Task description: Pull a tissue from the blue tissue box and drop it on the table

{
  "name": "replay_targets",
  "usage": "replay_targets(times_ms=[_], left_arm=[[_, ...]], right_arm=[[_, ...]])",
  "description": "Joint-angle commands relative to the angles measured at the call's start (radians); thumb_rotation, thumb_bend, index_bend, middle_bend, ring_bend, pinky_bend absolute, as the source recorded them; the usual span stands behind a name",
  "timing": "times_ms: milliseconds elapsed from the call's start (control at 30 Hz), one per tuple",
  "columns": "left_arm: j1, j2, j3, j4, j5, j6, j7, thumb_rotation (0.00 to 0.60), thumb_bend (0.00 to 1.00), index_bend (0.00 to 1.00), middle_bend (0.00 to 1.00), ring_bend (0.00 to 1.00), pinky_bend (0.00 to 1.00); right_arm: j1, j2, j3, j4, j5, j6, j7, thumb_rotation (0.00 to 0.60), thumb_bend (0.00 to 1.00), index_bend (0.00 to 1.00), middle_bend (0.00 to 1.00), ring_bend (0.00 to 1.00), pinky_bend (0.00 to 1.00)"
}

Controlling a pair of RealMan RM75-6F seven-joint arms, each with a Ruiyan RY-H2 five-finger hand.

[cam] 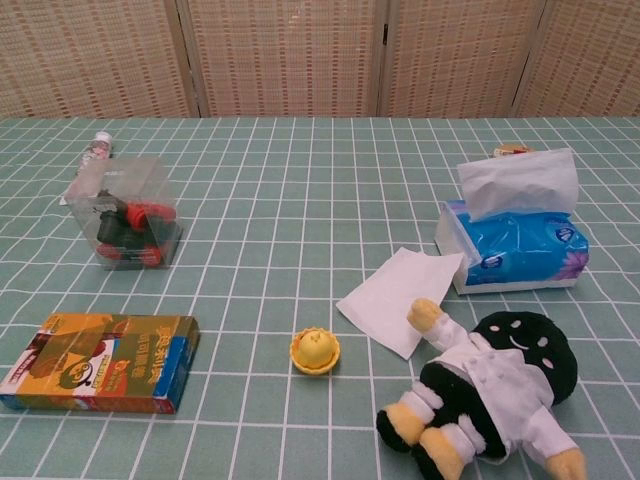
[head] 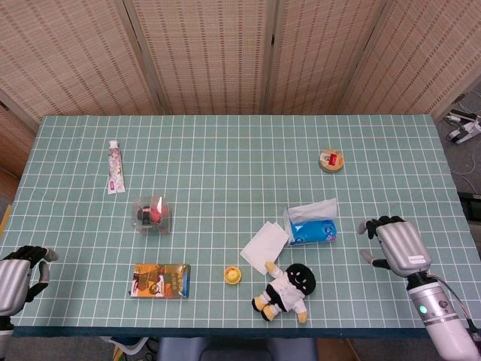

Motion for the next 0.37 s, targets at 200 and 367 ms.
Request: replay_targets(times_ms=[200, 367], left_arm=[[-0.007, -0.014, -0.002, 0.015, -0.010, -0.015, -0.004, 0.600, 0.40, 0.58, 0.50, 0.39, 0.52], [-0.005, -0.023, -0.006, 0.030, -0.027, -0.017, -0.007, 0.600, 0.40, 0.58, 0.50, 0.39, 0.52]], right_arm=[[-0.124, -0.010, -0.023, 0.133, -0.092, 0.138, 0.186, 0.600, 0.20, 0.44, 0.50, 0.39, 0.38], [-0.159, -0.034, -0.010, 0.222, -0.134, 0.187, 0.297, 0.600, 0.20, 0.44, 0.50, 0.39, 0.38]])
